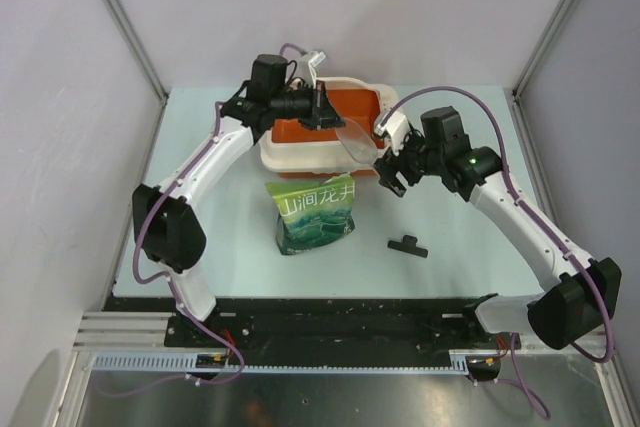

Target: Fill the litter box with clean litter

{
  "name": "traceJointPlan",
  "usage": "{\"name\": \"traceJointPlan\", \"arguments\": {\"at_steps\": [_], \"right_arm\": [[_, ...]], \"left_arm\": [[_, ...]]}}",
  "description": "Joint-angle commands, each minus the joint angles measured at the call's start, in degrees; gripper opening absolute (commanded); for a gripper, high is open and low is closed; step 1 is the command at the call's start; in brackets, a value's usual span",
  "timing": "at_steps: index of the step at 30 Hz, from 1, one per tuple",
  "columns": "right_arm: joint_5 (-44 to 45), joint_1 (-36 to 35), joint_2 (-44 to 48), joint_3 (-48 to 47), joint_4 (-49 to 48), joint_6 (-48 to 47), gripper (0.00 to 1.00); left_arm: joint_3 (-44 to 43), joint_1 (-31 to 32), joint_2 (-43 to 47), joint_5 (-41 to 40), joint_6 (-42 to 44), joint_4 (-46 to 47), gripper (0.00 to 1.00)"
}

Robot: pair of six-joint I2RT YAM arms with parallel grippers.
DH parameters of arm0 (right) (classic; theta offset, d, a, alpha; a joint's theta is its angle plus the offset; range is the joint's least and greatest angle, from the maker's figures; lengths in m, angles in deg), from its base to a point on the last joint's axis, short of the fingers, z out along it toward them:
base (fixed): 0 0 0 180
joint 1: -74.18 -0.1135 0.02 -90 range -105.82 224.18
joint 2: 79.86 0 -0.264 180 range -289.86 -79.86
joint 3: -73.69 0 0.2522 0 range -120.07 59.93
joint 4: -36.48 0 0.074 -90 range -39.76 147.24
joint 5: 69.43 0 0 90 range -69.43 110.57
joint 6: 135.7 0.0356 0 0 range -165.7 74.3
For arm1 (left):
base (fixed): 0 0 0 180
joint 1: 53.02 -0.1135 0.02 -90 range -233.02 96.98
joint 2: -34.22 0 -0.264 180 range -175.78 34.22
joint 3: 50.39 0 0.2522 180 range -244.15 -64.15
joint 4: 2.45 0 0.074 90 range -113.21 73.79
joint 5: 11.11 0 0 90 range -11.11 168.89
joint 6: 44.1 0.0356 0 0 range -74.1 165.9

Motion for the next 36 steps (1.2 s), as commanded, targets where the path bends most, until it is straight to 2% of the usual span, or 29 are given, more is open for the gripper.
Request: {"name": "traceJointPlan", "arguments": {"at_steps": [1, 4, 11, 16, 21, 24, 27, 28, 29, 30, 31, 33, 36], "right_arm": [[7.14, -0.37, 0.17, -0.04, -5.95, -1.32, 0.79], [6.17, -0.28, -0.62, 0.40, -6.30, -1.51, 0.77], [0.64, -0.02, -2.47, 1.45, -3.67, -3.35, 0.60], [-2.45, -0.37, -2.38, 2.06, -2.43, -2.21, 0.62], [-2.97, -0.28, -2.03, 2.77, -3.31, 0.52, 0.68], [-0.87, -0.37, -2.56, 4.00, -4.19, 0.43, 0.66], [0.19, -0.02, -3.17, 5.06, -4.63, -0.36, 0.44], [-0.50, 1.11, -3.26, 5.14, -4.20, -1.41, 0.29], [-1.73, 1.91, -3.44, 5.14, -3.67, -2.37, 0.23], [-1.92, 2.78, -3.61, 5.14, -2.88, -3.34, 0.19], [-2.18, 5.06, -4.14, 5.14, -0.52, -6.05, 0.11], [-4.63, 8.49, -4.75, 5.23, 3.26, -9.66, 0.08], [-7.89, 15.96, -5.02, 6.54, 11.34, -21.24, 0.05]], "left_arm": [[0.59, -0.14, 1.44, 4.41, -2.38, 3.60, 0.00], [1.29, -0.14, 1.62, 5.56, -2.46, 4.04, 0.00], [2.35, -0.23, 2.15, 7.31, -2.73, 4.57, 0.00], [2.70, -0.58, 2.41, 7.23, -2.90, 4.83, 0.00], [2.52, -0.67, 1.97, 6.79, -3.08, 5.01, 0.00], [2.35, -0.84, 1.62, 7.66, -3.26, 5.27, 0.00], [2.35, -1.02, 1.36, 7.58, -3.26, 5.36, 0.00], [2.35, -1.02, 1.36, 7.40, -2.91, 5.36, 0.00], [2.61, -1.19, 1.62, 7.23, -2.56, 5.27, 0.04], [3.05, -1.54, 2.23, 6.53, -2.20, 5.27, 0.16], [4.36, -2.85, 2.93, 6.18, -2.11, 5.19, 0.43], [6.29, -5.05, 6.27, 6.52, -1.24, 5.19, 0.60], [12.52, -11.46, 13.82, 4.26, 1.31, 4.57, 0.63]]}}
